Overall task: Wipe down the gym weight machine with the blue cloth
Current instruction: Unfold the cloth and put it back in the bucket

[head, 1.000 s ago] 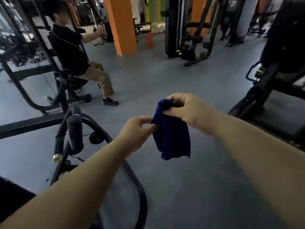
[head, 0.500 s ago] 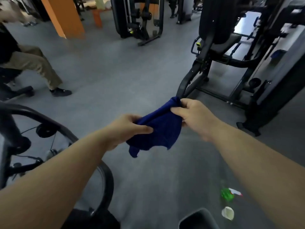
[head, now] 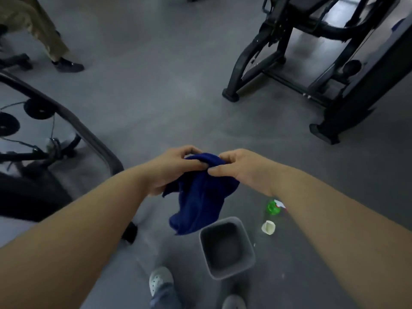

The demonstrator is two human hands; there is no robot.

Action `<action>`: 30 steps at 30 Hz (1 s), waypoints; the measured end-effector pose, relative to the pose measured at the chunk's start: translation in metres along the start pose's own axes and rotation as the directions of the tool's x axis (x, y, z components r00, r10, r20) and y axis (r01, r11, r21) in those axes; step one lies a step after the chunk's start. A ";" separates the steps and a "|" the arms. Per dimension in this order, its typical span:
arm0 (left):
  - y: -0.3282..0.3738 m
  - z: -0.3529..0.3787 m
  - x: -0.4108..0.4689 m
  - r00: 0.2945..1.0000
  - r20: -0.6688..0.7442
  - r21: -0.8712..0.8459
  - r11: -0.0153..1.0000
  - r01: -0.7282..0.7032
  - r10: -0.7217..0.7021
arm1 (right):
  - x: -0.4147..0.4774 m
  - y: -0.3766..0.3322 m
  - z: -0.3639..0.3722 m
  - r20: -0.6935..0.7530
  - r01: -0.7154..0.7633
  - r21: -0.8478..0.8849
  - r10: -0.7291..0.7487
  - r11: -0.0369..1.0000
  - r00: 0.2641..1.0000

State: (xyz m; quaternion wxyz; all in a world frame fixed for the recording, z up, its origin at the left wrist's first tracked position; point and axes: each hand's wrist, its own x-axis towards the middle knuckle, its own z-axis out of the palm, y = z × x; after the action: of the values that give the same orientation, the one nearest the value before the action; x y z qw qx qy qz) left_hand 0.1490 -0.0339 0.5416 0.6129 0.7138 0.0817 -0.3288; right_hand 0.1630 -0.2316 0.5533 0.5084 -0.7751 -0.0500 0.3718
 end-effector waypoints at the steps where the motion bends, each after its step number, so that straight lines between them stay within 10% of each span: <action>1: -0.017 0.009 0.004 0.998 0.018 -0.071 0.995 0.063 -0.062 | -0.002 0.017 0.003 -0.019 0.007 0.056 -0.006 0.998 1.000; 7: -0.155 0.061 0.031 0.971 0.149 -0.418 0.878 0.233 -0.187 | 0.014 0.139 0.039 -0.169 -0.045 0.465 0.138 0.884 0.976; 18: -0.378 0.094 0.129 0.895 -0.171 -0.643 0.735 0.215 -0.412 | 0.116 0.341 0.166 -0.221 -0.301 0.601 0.516 0.740 0.827; 30: -0.581 0.106 0.236 0.786 -0.574 0.053 0.947 0.317 -0.231 | 0.236 0.547 0.259 -0.493 -0.410 0.121 0.413 0.904 0.766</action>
State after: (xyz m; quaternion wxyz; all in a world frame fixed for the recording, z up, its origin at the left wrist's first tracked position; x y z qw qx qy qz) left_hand -0.0106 -0.0634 -0.0734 0.4532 0.8021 0.3362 -0.1955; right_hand 0.0056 -0.1912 -0.0760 0.4115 -0.8356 0.2576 0.2570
